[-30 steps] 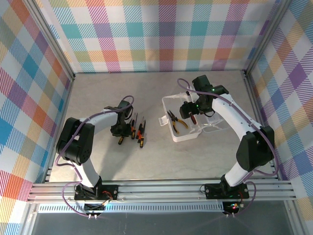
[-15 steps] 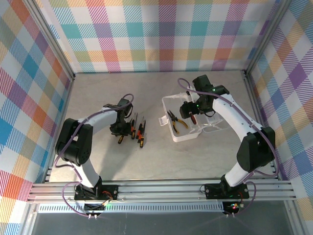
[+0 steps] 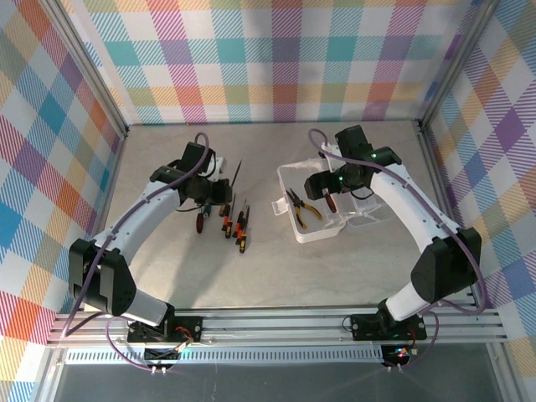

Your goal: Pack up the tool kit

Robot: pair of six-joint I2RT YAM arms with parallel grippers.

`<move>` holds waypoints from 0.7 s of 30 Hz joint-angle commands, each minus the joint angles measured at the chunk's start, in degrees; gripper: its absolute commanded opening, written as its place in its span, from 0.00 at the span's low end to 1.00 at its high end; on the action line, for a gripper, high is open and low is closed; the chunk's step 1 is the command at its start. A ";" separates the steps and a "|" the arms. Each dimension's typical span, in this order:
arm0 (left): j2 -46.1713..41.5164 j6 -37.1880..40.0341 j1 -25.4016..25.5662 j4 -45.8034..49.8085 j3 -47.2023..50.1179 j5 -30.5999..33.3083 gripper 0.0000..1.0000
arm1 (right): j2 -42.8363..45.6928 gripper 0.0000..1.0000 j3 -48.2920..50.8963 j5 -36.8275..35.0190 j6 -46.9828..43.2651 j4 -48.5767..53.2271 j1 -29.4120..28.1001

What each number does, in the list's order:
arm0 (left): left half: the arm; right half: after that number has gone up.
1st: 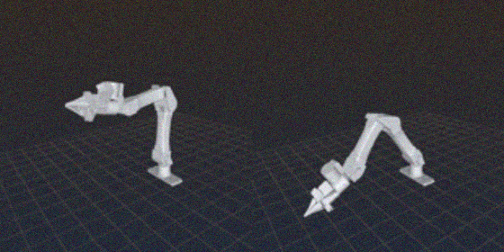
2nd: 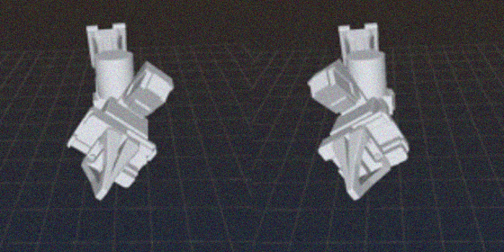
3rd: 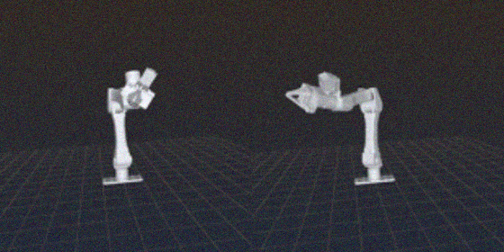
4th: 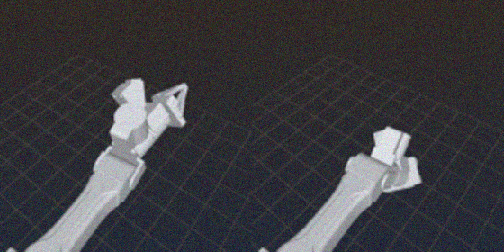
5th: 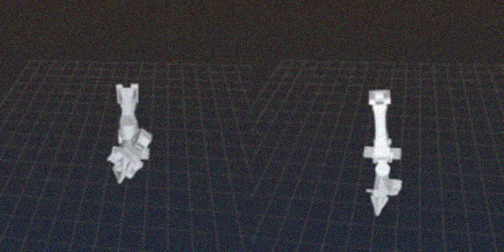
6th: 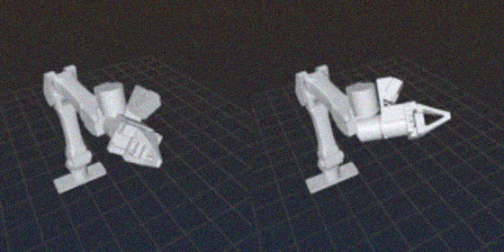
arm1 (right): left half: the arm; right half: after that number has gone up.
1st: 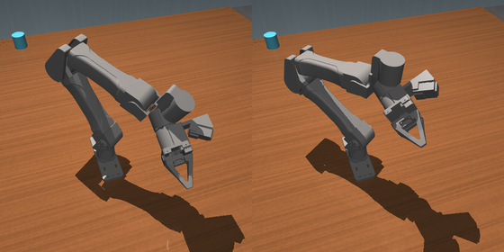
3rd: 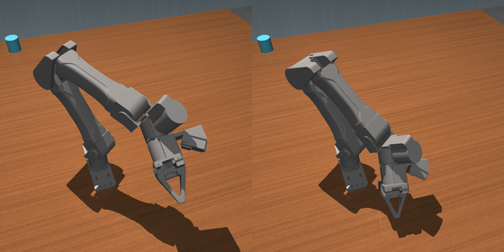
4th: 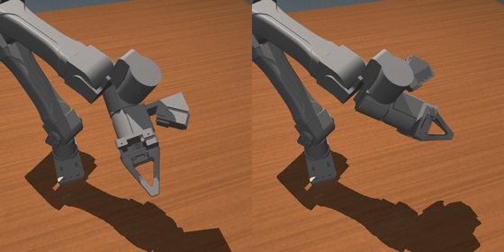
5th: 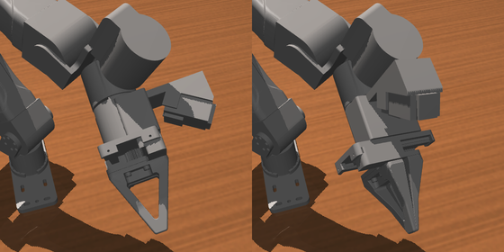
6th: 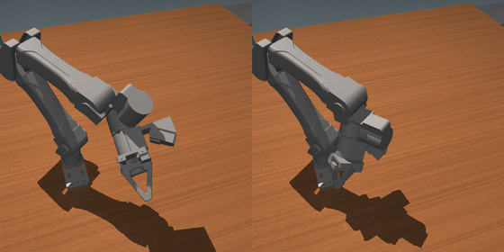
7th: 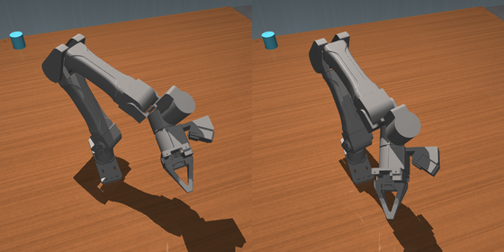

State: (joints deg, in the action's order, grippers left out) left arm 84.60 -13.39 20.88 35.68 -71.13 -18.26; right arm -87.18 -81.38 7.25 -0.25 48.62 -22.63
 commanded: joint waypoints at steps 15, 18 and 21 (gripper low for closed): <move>14.25 -40.87 5.15 -67.18 2.46 -30.18 0.05 | 1.64 0.81 7.83 15.69 7.42 -25.19 -8.38; 14.73 -42.08 5.65 -69.17 2.97 -30.27 0.05 | 0.68 0.76 7.13 13.80 7.55 -25.77 -8.57; 14.70 -42.13 6.00 -69.26 3.26 -30.34 0.05 | 0.34 0.68 6.57 11.05 7.79 -25.84 -8.62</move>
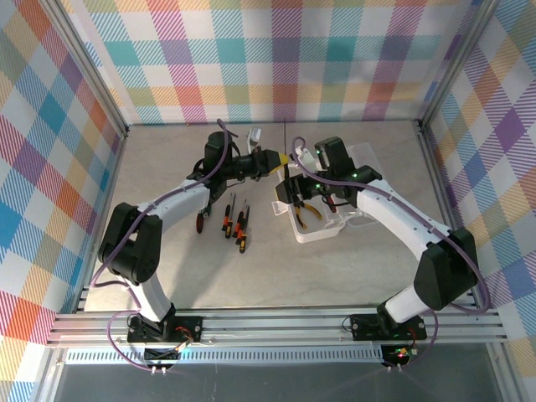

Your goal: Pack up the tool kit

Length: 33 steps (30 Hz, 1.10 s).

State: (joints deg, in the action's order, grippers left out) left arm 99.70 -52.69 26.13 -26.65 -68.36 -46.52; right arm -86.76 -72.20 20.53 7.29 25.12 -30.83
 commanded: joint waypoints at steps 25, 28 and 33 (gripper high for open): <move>-4.31 20.10 2.88 25.83 -3.49 5.98 0.35 | 3.35 0.00 -4.10 -13.67 -1.86 3.58 0.17; -6.18 33.86 2.62 48.75 -11.51 19.89 0.69 | 4.64 0.00 -4.62 -14.99 -3.73 8.54 3.00; -9.22 42.25 -0.64 62.72 -15.18 39.33 1.00 | 4.50 0.00 -5.80 -16.42 -8.27 18.22 11.54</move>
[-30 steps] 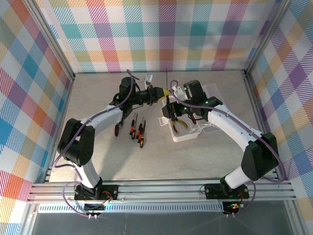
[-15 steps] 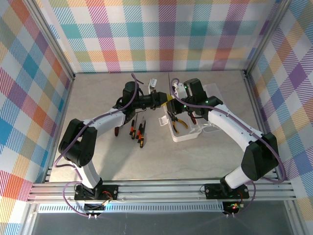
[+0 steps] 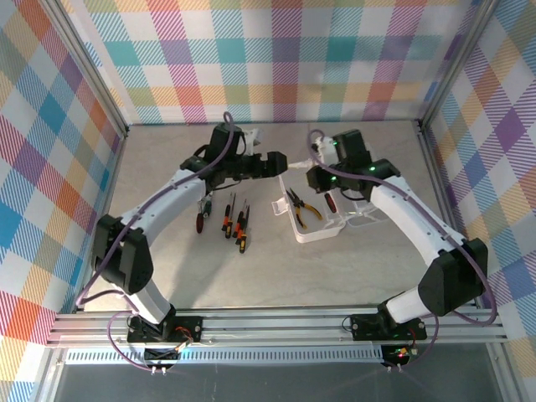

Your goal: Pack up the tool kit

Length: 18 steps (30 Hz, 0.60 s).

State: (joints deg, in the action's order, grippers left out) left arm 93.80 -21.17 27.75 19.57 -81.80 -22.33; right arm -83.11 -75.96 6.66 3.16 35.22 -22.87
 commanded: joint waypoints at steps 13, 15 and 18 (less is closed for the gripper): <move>-6.71 12.21 -10.26 20.01 8.86 22.76 1.00 | -11.02 0.00 -6.40 -13.87 -10.02 19.23 10.57; -6.12 12.04 -10.26 19.49 9.41 22.06 1.00 | -11.90 0.00 -6.48 -15.67 -9.92 19.69 10.62; -4.98 11.76 -10.26 18.71 9.81 20.80 1.00 | -12.57 0.02 -6.64 -18.25 -9.75 20.37 10.57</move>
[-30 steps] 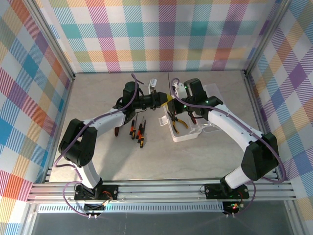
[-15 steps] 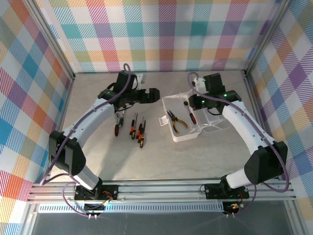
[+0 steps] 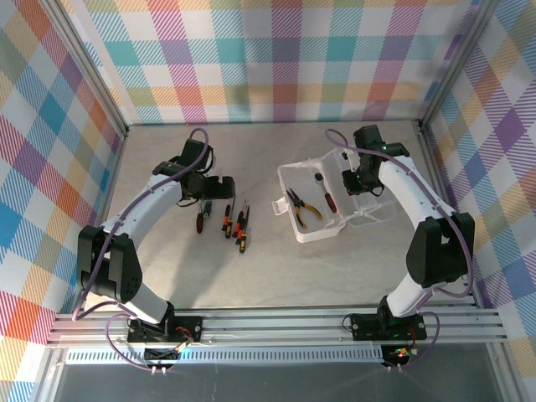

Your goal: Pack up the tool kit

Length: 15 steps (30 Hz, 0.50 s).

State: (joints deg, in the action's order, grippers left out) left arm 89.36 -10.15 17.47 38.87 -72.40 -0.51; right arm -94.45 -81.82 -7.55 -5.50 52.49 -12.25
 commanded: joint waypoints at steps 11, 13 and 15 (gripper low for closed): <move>0.81 1.01 0.03 -0.82 0.76 -1.00 1.00 | -0.93 0.30 -0.92 -6.78 -1.09 4.02 -0.05; 0.87 1.17 0.02 -0.66 0.77 -0.85 1.00 | -0.86 0.39 -1.02 -6.90 -0.96 4.03 -0.06; 0.90 1.36 0.02 -0.40 0.77 -0.74 1.00 | -0.33 0.47 -1.18 -6.57 -0.96 4.21 -0.05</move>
State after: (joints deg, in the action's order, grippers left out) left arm 89.67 -9.54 17.47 38.65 -72.40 -0.97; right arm -95.31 -81.89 -14.15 -6.39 55.11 -12.32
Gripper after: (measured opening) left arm 0.996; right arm 0.455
